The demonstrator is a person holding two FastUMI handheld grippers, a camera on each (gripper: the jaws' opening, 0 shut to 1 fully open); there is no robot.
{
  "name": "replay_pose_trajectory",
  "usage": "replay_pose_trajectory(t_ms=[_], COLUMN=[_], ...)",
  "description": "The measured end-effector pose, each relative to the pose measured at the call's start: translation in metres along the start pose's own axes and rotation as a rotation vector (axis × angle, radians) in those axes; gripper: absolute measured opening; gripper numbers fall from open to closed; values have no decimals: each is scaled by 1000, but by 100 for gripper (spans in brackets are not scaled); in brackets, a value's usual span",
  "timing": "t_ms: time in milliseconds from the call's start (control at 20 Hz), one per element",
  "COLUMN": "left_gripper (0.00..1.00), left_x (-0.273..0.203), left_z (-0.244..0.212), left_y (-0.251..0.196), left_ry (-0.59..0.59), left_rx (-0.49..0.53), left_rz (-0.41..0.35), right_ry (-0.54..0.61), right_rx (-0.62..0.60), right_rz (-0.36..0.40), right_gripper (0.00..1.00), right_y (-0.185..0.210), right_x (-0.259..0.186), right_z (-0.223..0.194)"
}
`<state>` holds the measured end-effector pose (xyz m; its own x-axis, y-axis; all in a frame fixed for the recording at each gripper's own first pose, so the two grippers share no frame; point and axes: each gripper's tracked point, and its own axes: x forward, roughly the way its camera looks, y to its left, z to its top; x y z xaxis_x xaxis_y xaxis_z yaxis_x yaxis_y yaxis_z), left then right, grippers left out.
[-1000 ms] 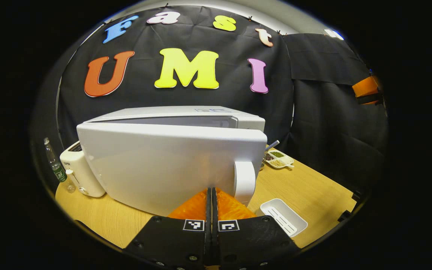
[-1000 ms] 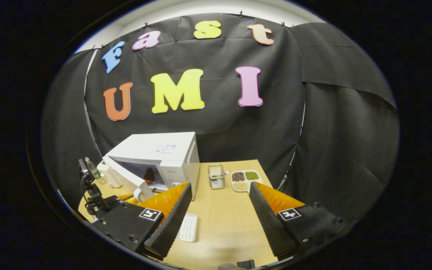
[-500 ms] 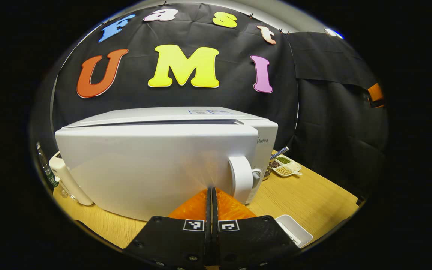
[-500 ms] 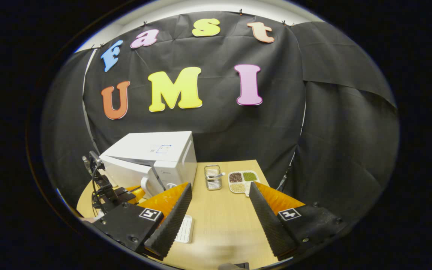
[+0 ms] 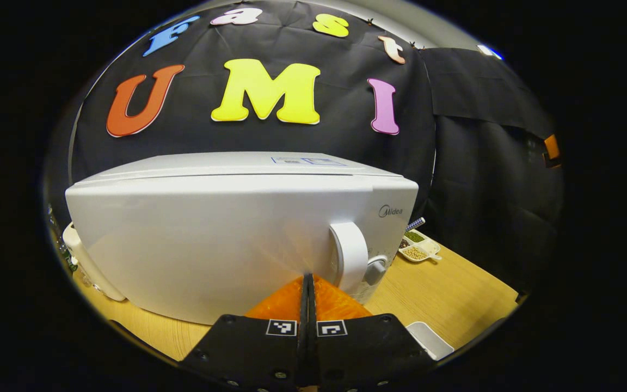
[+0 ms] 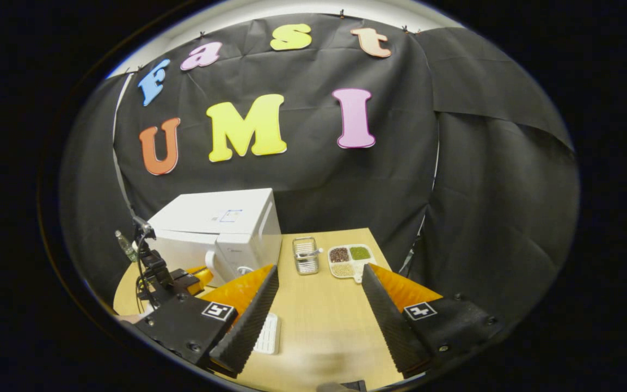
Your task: Open the microwave oven with the left hand, put the food in, and close the microwave oven.
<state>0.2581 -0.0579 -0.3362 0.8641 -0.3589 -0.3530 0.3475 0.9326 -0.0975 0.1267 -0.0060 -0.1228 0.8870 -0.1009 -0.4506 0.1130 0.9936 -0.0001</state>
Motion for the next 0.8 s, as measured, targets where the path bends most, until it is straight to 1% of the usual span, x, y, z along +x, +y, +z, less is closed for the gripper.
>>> replay_pose_trajectory(t_ms=[50, 150, 250, 300, 400, 450, 550, 600, 650, 700, 750, 800], left_gripper=[0, 0, 0, 0, 0, 0, 0, 0, 42, 84, 82, 92], left_x=[3, 3, -1, -4, -16, -24, -43, -49, -56, -62, -74, -88], left_z=[-2, -3, -4, 1, 3, 3, 6, 5, 3, 4, 6, 12], left_y=[2, 2, 8, 9, 16, 18, 33, 38, 40, 45, 49, 53], left_ry=[27, 28, 37, 26, 27, 34, 22, 30, 33, 23, 17, 2], left_rx=[-7, -47, -37, -37, -34, -34, 3, 11, 5, 9, 17, 30], left_rz=[9, 9, 24, 25, 46, 45, 92, 99, 97, 121, 137, 156], right_ry=[3, 3, 9, 0, -15, -17, -25, -32, -34, -35, -39, -47], right_rx=[0, -5, -3, -5, -13, -15, -20, -13, -7, -6, -16, -28], right_rz=[6, 10, 26, 29, 22, 24, 22, 21, 24, 28, 24, 20], right_gripper=[92, 92, 92, 99, 98, 92, 92, 92, 92, 92, 92, 92], right_y=[3, 9, 18, 20, 21, 22, 24, 26, 28, 30, 31, 33], right_x=[1, 3, 2, 1, 1, -1, -5, -6, -9, -12, -13, -16], right_z=[-1, -2, -4, -2, 1, 0, 1, 3, 3, 1, 0, 0])
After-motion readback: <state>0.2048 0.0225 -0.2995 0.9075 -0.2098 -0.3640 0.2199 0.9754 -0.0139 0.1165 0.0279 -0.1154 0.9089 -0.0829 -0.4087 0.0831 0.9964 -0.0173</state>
